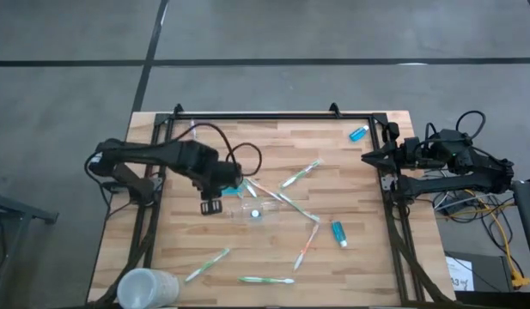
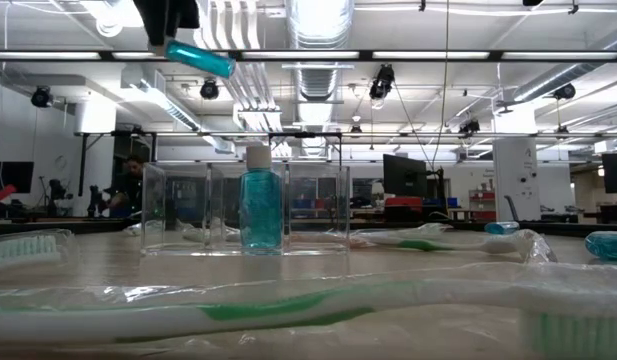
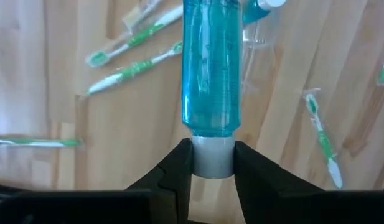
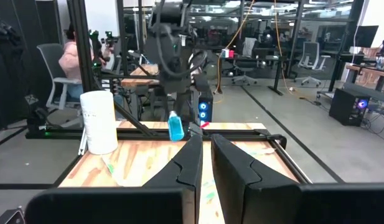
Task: Pick & Place toothbrushing station
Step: Put the blue mouthwash bottle into the transparent organizer
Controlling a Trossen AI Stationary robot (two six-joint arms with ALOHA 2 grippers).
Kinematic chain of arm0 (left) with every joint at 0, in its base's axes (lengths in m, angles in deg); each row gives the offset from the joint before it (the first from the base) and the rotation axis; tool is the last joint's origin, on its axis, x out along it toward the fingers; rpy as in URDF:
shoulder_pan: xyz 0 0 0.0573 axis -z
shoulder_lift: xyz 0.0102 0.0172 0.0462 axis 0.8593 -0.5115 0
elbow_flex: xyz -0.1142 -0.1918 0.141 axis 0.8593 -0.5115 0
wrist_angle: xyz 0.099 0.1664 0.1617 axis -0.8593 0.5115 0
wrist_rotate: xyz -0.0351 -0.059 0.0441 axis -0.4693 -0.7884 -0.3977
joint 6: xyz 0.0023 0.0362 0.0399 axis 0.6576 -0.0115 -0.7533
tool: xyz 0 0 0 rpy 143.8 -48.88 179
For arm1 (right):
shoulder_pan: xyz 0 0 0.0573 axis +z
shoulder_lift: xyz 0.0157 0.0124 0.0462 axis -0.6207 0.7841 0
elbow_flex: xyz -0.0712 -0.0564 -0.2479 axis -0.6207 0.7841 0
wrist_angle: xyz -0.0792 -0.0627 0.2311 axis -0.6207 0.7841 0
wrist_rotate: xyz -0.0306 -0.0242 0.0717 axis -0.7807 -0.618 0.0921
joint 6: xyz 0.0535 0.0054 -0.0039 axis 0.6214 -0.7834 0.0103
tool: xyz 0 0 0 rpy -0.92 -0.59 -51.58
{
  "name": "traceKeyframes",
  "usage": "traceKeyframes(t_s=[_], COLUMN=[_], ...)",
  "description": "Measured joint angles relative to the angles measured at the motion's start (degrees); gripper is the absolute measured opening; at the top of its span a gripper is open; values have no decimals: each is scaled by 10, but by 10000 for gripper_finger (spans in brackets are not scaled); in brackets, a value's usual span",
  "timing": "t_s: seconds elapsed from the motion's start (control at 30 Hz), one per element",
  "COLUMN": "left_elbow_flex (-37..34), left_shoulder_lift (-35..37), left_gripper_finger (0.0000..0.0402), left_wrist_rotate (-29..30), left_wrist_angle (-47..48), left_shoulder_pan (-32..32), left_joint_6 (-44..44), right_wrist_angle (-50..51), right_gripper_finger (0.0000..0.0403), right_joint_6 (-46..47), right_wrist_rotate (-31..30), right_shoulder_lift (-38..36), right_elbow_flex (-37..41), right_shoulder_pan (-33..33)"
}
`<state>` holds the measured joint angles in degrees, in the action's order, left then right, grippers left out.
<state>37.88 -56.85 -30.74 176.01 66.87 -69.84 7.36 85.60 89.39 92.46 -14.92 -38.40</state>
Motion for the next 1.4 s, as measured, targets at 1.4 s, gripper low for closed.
traceKeyframes(t_s=[1.4], left_elbow_flex=[-167], left_shoulder_lift=[-22], left_gripper_finger=[101], left_wrist_rotate=[-81], left_wrist_angle=[-212], left_shoulder_pan=[2], left_joint_6=[14], right_wrist_angle=[0], right_gripper_finger=[34], right_joint_6=[0], right_wrist_rotate=[0], right_shoulder_lift=[0], right_elbow_flex=[0], right_shoulder_pan=[0])
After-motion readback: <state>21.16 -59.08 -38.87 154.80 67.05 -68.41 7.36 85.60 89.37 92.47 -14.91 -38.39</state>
